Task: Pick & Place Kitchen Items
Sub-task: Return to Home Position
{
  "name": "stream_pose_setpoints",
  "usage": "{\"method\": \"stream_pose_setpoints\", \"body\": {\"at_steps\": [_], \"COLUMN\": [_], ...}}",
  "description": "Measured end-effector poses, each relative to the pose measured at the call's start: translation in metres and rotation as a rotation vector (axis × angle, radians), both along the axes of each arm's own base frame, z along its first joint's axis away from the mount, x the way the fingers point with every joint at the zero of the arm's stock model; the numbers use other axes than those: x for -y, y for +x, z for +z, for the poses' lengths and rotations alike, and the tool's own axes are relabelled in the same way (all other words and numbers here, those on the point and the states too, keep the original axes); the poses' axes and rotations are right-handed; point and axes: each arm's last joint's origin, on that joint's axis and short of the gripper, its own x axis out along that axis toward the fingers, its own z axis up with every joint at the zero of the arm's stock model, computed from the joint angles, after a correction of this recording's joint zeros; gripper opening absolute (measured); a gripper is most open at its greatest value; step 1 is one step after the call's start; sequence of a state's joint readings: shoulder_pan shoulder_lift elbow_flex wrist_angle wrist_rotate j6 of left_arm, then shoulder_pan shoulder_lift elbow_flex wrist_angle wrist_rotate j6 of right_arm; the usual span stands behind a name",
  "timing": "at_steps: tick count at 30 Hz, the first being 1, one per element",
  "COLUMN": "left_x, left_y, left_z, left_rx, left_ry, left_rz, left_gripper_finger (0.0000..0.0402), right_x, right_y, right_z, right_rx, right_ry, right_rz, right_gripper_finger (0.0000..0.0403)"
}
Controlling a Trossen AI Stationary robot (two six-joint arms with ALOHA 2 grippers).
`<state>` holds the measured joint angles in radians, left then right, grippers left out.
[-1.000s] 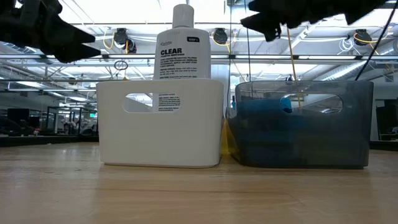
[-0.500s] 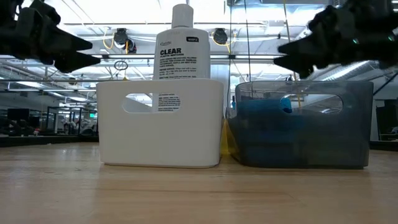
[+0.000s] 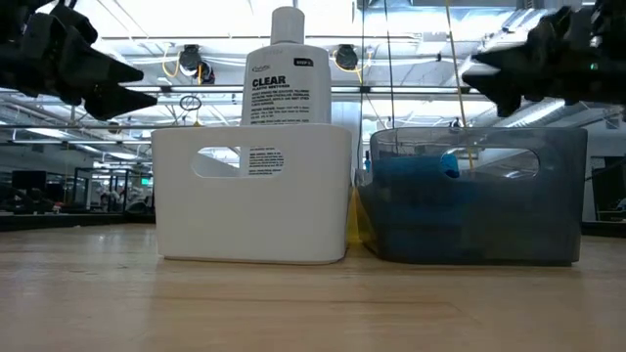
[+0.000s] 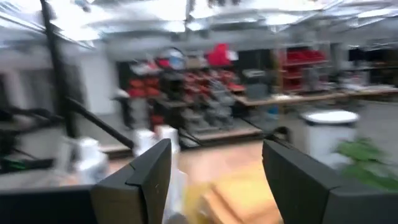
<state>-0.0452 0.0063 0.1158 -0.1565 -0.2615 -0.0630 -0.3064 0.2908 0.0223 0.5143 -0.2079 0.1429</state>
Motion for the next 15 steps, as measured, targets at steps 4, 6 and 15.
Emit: {"method": "stream_pose_setpoints", "body": {"at_steps": [4, 6, 15], "left_x": [0.000, 0.000, 0.000], "left_y": [0.000, 0.000, 0.000], "left_z": [-0.001, -0.001, -0.001], "left_rx": [-0.014, -0.013, 0.005], "left_ry": [0.009, 0.008, -0.064], "left_rz": [0.001, 0.003, 0.008], "left_gripper_finger": [0.0384, 0.0381, 0.0374], "right_x": [0.007, 0.010, 0.014], "right_y": [-0.012, -0.019, -0.021], "right_z": [-0.013, -0.020, -0.021], "right_rx": [-0.122, -0.178, -0.207], "right_ry": [0.005, 0.013, -0.015], "right_rz": [-0.233, -0.356, -0.411], "right_gripper_finger": [0.0222, 0.0222, 0.0222]}}
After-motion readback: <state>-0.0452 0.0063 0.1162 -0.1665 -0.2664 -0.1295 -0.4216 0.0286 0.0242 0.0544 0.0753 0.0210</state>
